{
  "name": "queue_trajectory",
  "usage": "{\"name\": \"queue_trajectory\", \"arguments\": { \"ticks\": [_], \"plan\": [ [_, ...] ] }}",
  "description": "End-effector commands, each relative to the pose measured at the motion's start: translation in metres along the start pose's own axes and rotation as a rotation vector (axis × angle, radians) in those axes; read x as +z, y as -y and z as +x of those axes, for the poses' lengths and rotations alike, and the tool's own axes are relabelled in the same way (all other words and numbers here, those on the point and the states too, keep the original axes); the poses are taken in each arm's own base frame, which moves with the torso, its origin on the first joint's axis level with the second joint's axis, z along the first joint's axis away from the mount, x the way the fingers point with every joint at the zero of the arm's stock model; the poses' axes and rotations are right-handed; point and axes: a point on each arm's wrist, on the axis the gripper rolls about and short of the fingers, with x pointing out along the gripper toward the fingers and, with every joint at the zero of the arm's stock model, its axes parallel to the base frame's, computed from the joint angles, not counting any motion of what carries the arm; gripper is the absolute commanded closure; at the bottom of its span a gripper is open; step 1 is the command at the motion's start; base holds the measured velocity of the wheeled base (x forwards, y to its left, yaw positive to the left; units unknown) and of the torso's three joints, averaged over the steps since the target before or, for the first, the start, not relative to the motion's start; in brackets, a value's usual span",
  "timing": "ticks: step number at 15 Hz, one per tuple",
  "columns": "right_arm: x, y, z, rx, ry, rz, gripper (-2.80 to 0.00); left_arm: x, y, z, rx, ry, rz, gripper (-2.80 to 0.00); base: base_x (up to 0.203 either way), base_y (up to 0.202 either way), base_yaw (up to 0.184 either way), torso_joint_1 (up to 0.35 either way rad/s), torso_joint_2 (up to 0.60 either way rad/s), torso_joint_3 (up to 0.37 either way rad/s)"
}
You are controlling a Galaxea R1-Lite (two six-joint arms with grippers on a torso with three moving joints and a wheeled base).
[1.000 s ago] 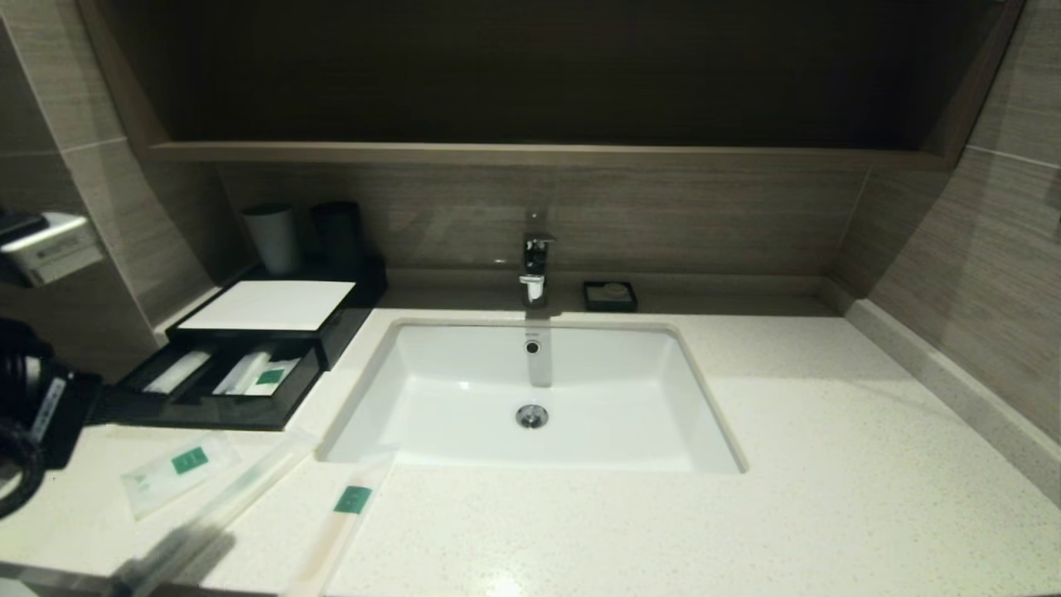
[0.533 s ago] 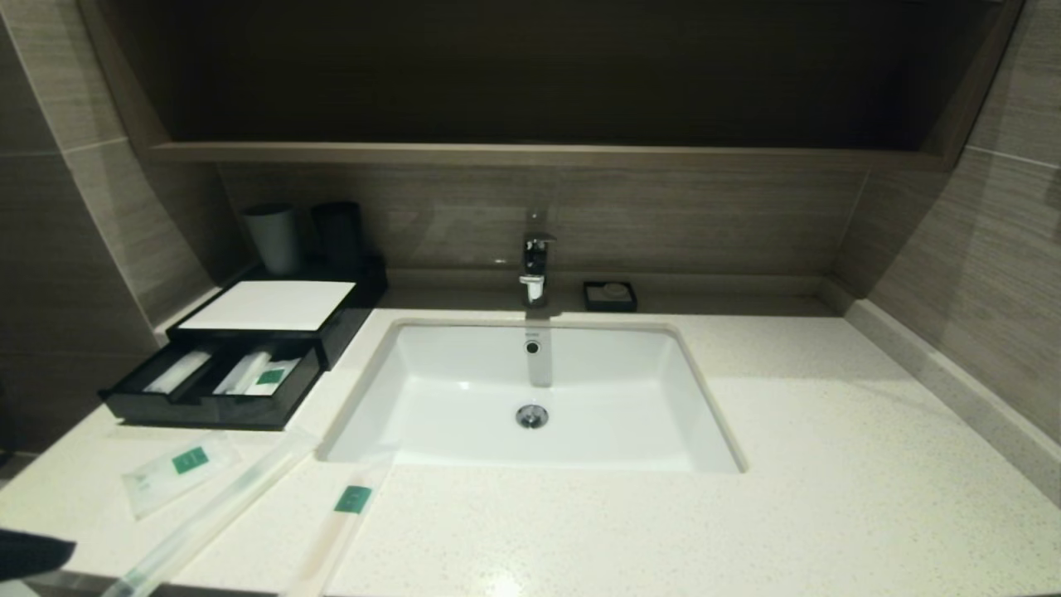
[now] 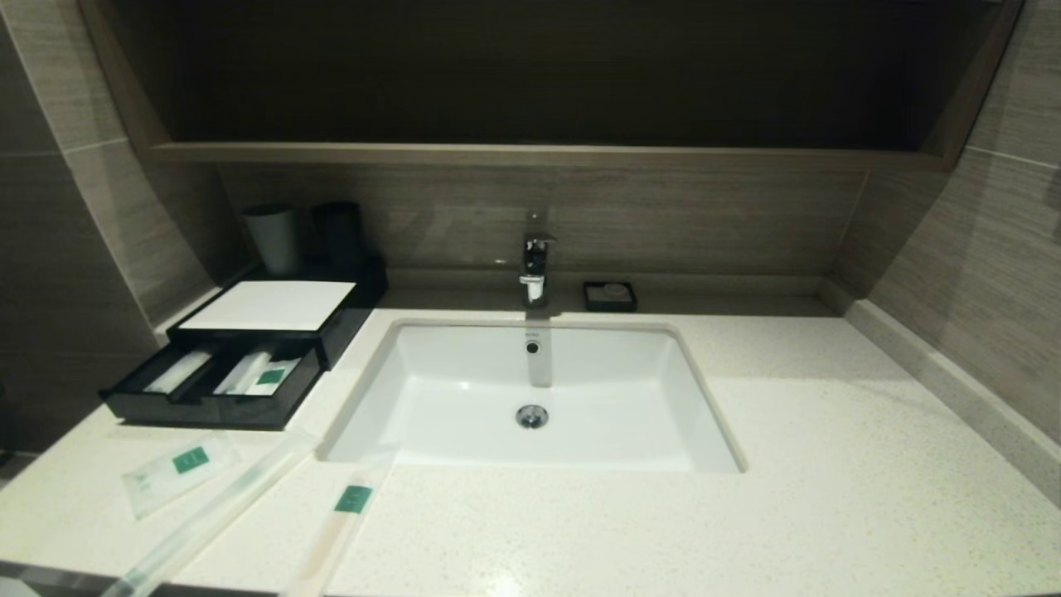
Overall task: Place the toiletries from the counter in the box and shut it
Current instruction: Pick up the bathroom toiletry
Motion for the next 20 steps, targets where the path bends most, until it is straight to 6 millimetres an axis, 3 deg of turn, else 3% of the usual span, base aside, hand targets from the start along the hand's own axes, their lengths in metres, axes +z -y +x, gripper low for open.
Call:
{"name": "queue_trajectory", "arguments": {
  "ticks": [1,8,11,13,17,20],
  "plan": [
    [0.000,0.000,0.000,0.000,0.000,0.000,0.00,0.006,-0.003,0.007,-0.017,-0.043,-0.013,-2.80,0.000,0.000,0.000,0.000,0.00,0.000],
    [0.000,0.000,0.000,0.000,0.000,0.000,0.00,0.035,-0.015,0.025,-0.043,-0.116,-0.090,-2.80,0.000,0.000,0.000,0.000,0.00,0.000],
    [0.000,0.000,0.000,0.000,0.000,0.000,0.00,0.050,-0.017,0.021,-0.018,-0.043,-0.089,-2.80,0.000,0.000,0.000,0.000,0.00,0.000],
    [0.000,0.000,0.000,0.000,0.000,0.000,0.00,0.068,-0.020,0.012,0.003,0.002,-0.103,-2.80,0.000,0.000,0.000,0.000,0.00,0.000],
    [0.000,0.000,0.000,0.000,0.000,0.000,0.00,0.108,-0.033,0.012,0.111,0.021,-0.154,-2.80,0.000,0.000,0.000,0.000,0.00,0.000],
    [0.000,0.000,0.000,0.000,0.000,0.000,0.00,0.135,-0.031,0.016,0.111,0.034,-0.161,-2.80,0.000,0.000,0.000,0.000,0.00,0.000]
  ]
}}
